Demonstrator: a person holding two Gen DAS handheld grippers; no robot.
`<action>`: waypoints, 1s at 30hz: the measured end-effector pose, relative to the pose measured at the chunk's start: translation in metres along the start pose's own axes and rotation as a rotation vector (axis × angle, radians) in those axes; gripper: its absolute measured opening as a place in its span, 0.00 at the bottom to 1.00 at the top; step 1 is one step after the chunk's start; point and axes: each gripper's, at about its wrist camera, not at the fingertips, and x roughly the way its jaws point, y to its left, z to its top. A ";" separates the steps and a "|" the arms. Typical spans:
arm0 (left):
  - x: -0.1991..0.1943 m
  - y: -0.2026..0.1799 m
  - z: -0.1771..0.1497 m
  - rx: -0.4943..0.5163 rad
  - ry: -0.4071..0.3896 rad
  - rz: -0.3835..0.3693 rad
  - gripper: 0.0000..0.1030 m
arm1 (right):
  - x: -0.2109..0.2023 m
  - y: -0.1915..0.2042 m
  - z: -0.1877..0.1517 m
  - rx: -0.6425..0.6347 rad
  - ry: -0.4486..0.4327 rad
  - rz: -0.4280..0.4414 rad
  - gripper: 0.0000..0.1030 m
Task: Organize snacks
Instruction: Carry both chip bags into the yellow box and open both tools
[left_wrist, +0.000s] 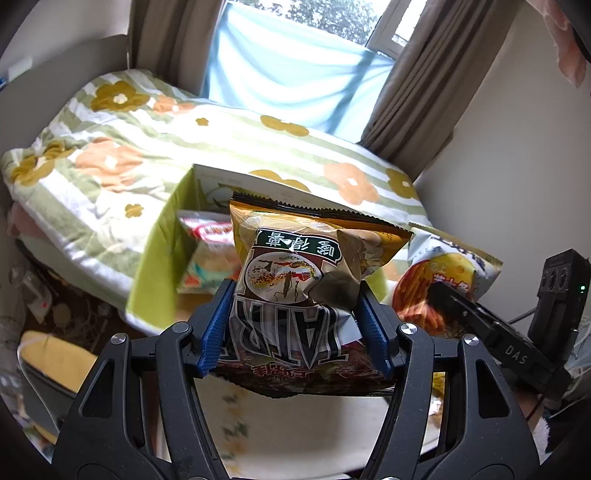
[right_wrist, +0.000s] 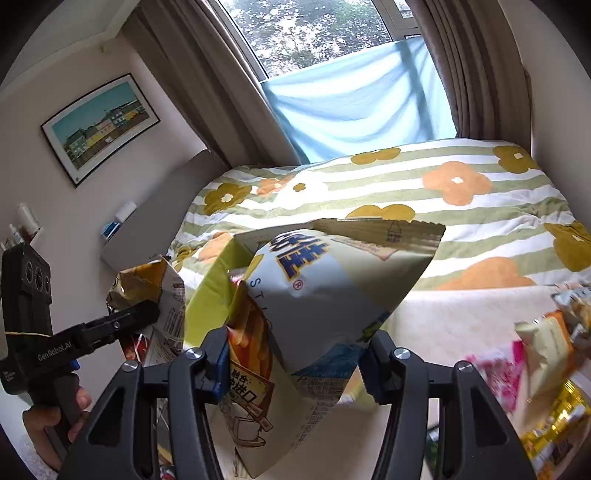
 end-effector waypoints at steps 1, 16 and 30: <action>0.008 0.006 0.008 0.004 0.010 0.000 0.59 | 0.000 0.000 0.000 0.000 0.000 0.000 0.50; 0.091 0.041 0.059 0.049 0.101 0.049 1.00 | 0.060 -0.001 0.024 0.049 0.047 -0.116 0.50; 0.085 0.061 0.046 0.067 0.136 0.087 1.00 | 0.086 -0.006 0.011 0.050 0.166 -0.119 0.53</action>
